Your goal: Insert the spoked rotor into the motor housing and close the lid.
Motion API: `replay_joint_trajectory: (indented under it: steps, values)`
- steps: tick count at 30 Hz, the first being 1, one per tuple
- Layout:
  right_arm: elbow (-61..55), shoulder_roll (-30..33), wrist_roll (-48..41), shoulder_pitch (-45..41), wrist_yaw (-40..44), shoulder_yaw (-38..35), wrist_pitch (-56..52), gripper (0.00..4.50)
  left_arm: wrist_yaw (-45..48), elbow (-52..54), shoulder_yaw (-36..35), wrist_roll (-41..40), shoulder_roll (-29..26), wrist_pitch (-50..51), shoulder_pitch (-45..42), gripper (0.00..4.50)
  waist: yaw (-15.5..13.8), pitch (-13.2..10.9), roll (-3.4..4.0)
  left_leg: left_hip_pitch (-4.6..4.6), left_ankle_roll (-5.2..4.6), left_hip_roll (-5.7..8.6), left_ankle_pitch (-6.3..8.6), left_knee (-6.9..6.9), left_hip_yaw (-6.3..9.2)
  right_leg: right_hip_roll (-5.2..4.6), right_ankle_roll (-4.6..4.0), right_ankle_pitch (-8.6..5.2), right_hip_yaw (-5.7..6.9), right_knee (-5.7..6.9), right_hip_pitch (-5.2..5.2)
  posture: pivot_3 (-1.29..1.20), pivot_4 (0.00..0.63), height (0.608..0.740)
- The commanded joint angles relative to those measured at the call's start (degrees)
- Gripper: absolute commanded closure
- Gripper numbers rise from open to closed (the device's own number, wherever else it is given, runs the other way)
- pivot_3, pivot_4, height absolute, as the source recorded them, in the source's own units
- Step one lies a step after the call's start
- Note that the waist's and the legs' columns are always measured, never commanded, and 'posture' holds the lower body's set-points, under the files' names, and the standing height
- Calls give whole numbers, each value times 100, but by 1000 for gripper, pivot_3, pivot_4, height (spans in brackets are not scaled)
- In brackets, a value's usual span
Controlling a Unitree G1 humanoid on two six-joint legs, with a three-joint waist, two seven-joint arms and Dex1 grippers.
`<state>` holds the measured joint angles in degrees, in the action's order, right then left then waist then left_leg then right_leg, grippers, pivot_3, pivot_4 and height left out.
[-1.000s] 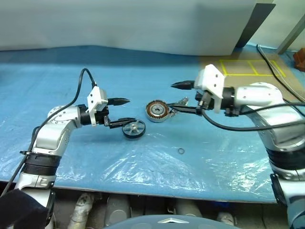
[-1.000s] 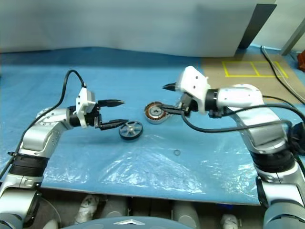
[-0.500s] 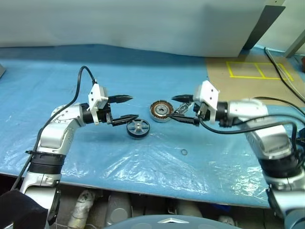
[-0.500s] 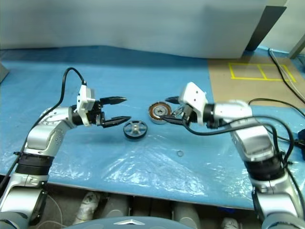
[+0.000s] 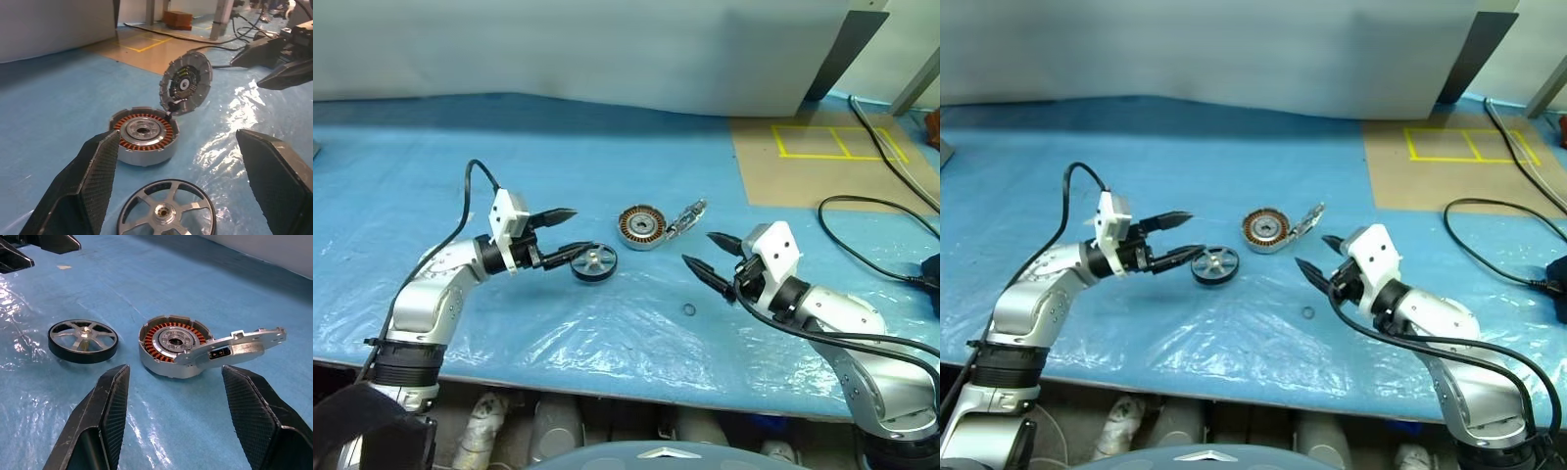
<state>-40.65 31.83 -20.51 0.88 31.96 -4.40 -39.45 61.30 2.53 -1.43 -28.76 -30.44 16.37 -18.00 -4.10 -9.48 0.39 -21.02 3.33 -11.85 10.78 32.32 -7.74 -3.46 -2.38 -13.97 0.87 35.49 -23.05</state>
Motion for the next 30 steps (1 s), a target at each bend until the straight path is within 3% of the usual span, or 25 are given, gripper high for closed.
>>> replay_joint_trajectory:
  steps: [1,9,13,16,22,30]
  values:
    - [-77,163,-72,-121,109,-89,125,1398,160,-152,32,105,-52,-218,-166,495,0,0,0,0,0,0,0,-2,0,0,0,0,0,-1,-1,0,150,740]
    - [105,373,-191,-614,301,-16,42,1398,241,-213,34,210,-68,-364,-185,495,10,0,0,-3,1,0,0,-12,-1,3,8,5,0,-8,-4,0,150,740]
    - [532,878,-187,-2220,1164,781,-43,1398,181,-175,20,201,-52,-293,-151,495,59,-1,3,6,0,2,0,-8,-15,3,2,5,-18,3,-6,0,150,740]
    - [1570,1067,161,-3729,2174,1605,437,1398,135,-247,32,279,-16,-399,-116,495,76,-2,2,20,0,-1,0,-5,-18,5,0,4,-23,16,-3,0,150,740]
    - [4546,549,883,-5849,3972,2930,1374,1398,-139,168,21,214,128,-324,341,495,125,-3,-9,-12,-5,-2,-3,7,-22,3,-3,6,-21,22,-17,0,150,740]
    - [7868,-413,1851,-7040,5142,3574,2660,1398,-496,617,88,250,324,-364,868,495,145,-5,-15,-72,-31,-25,-14,26,-18,4,-16,7,18,34,-61,0,150,740]
